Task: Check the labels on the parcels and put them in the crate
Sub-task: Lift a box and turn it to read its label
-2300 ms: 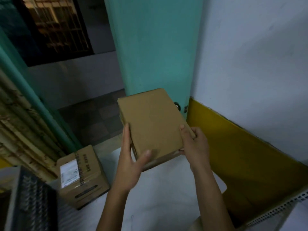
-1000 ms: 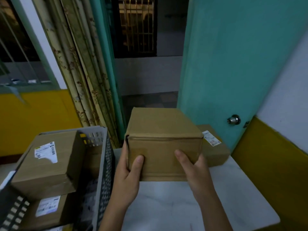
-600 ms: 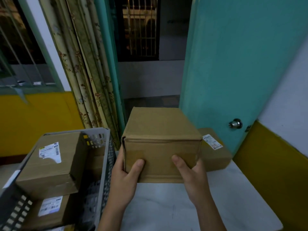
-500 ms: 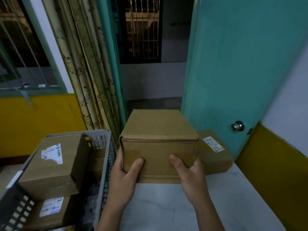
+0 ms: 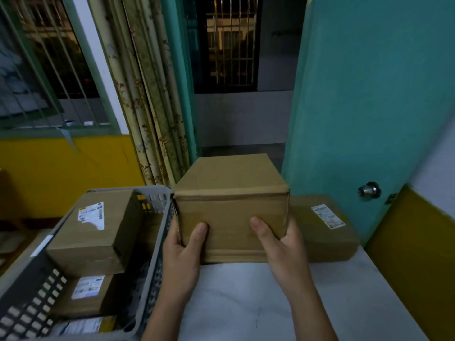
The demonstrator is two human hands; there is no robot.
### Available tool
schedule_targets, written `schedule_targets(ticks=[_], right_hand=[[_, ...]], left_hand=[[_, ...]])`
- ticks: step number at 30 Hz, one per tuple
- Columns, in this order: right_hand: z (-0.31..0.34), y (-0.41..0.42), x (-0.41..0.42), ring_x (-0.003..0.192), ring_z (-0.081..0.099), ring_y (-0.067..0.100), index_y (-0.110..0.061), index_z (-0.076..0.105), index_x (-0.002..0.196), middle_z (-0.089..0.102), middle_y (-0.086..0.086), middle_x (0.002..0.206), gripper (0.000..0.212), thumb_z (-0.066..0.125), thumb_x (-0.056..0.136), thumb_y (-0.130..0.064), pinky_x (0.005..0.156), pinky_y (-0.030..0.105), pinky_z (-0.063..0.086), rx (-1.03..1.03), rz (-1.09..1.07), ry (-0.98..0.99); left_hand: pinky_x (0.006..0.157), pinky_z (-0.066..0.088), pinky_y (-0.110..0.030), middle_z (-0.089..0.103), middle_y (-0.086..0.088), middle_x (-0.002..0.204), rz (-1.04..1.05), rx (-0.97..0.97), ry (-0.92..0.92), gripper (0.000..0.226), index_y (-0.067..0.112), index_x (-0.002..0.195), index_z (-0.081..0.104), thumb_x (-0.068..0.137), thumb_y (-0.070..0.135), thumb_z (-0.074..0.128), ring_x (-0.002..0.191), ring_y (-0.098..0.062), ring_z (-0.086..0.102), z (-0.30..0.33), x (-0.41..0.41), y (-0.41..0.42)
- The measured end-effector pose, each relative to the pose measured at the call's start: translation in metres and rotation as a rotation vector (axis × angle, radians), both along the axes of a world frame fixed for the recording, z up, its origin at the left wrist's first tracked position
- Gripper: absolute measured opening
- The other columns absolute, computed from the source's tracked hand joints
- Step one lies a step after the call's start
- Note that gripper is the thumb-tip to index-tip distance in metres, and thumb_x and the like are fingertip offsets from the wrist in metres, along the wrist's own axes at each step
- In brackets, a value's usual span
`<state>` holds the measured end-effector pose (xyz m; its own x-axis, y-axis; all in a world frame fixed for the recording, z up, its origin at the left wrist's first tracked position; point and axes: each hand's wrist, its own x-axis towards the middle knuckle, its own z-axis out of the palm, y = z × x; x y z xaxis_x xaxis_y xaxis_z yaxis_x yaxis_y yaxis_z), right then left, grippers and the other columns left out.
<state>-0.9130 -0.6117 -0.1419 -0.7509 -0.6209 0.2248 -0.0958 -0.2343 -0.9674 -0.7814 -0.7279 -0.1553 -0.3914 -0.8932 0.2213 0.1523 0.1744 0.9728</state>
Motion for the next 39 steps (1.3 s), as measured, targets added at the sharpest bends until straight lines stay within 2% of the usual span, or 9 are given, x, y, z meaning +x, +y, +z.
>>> schedule_targets(ticks=[4,7,9,12,19,22,26,31,39], right_hand=[[0.000,-0.001,-0.004,0.123,0.054,-0.011,-0.038,0.041,0.149,0.058,-0.035,0.131,0.086,0.064,0.075,-0.074,0.091,0.006,0.046,-0.027,0.079,0.086],[-0.006,-0.003,-0.014,0.139,0.041,-0.007,-0.044,0.037,0.149,0.046,-0.033,0.148,0.093,0.048,0.072,-0.093,0.114,0.027,0.037,-0.029,0.095,0.038],[-0.004,-0.006,-0.019,0.136,0.040,-0.014,-0.053,0.039,0.143,0.042,-0.034,0.150,0.078,0.047,0.075,-0.092,0.119,0.031,0.033,-0.012,0.062,-0.007],[-0.005,-0.008,-0.029,0.140,0.034,-0.006,-0.058,0.029,0.148,0.029,-0.024,0.161,0.073,0.052,0.080,-0.074,0.115,0.031,0.032,0.061,-0.060,-0.077],[-0.016,-0.013,-0.040,0.118,0.067,0.021,-0.054,0.058,0.124,0.064,-0.003,0.137,0.079,0.089,0.053,-0.070,0.097,0.050,0.055,-0.148,0.004,-0.388],[-0.014,-0.015,-0.038,0.115,0.069,0.020,-0.061,0.061,0.098,0.067,-0.001,0.130,0.039,0.085,0.068,-0.057,0.087,0.042,0.057,-0.186,-0.103,-0.389],[-0.014,-0.017,-0.035,0.118,0.066,0.015,-0.057,0.055,0.110,0.068,-0.009,0.127,0.047,0.078,0.070,-0.065,0.092,0.039,0.056,-0.204,-0.252,-0.310],[-0.006,-0.016,-0.031,0.110,0.066,0.008,-0.050,0.048,0.112,0.067,-0.007,0.121,0.047,0.076,0.074,-0.051,0.100,0.037,0.054,-0.227,-0.370,-0.150],[-0.004,-0.005,-0.029,0.098,0.060,-0.021,-0.054,0.050,0.111,0.063,-0.040,0.103,0.035,0.069,0.083,-0.046,0.077,0.004,0.049,-0.143,-0.314,-0.054]], left_hand=[[0.096,0.052,-0.026,0.070,0.011,0.120,0.035,0.020,0.015,0.055,0.028,0.132,0.058,0.085,0.054,0.074,0.106,0.002,0.067,0.006,0.003,-0.009],[0.095,0.053,-0.032,0.071,0.010,0.112,0.038,0.080,0.042,0.044,0.029,0.115,0.062,0.079,0.053,0.062,0.097,-0.001,0.068,0.010,0.008,-0.018],[0.081,0.059,-0.025,0.074,0.004,0.109,0.022,0.172,0.126,0.070,0.023,0.121,0.063,0.068,0.068,0.071,0.096,-0.007,0.071,0.006,0.013,-0.026],[0.070,0.062,-0.027,0.077,-0.005,0.111,-0.067,0.322,0.233,0.108,0.017,0.128,0.061,0.042,0.078,0.087,0.096,-0.018,0.074,0.005,0.023,-0.034],[0.091,0.055,-0.049,0.073,-0.007,0.122,-0.136,0.350,0.184,0.101,0.027,0.132,0.061,0.050,0.082,0.082,0.110,-0.027,0.071,0.005,0.023,-0.036],[0.099,0.046,-0.038,0.060,0.005,0.141,0.029,0.118,-0.076,0.081,0.032,0.149,0.047,0.081,0.075,0.053,0.131,-0.019,0.055,0.014,0.016,-0.031],[0.119,0.033,-0.045,0.039,0.009,0.161,0.215,-0.106,-0.227,0.076,0.040,0.154,0.038,0.089,0.081,0.043,0.146,-0.011,0.037,0.019,0.010,-0.020],[0.102,0.043,-0.013,0.054,0.032,0.141,-0.153,-0.199,-0.116,0.070,0.043,0.149,0.038,0.084,0.063,0.055,0.131,0.011,0.048,0.033,-0.006,0.003],[0.114,0.044,-0.035,0.058,0.013,0.143,-0.007,-0.214,-0.111,0.061,0.029,0.153,0.041,0.095,0.045,0.051,0.131,0.001,0.053,0.025,-0.014,-0.001]])
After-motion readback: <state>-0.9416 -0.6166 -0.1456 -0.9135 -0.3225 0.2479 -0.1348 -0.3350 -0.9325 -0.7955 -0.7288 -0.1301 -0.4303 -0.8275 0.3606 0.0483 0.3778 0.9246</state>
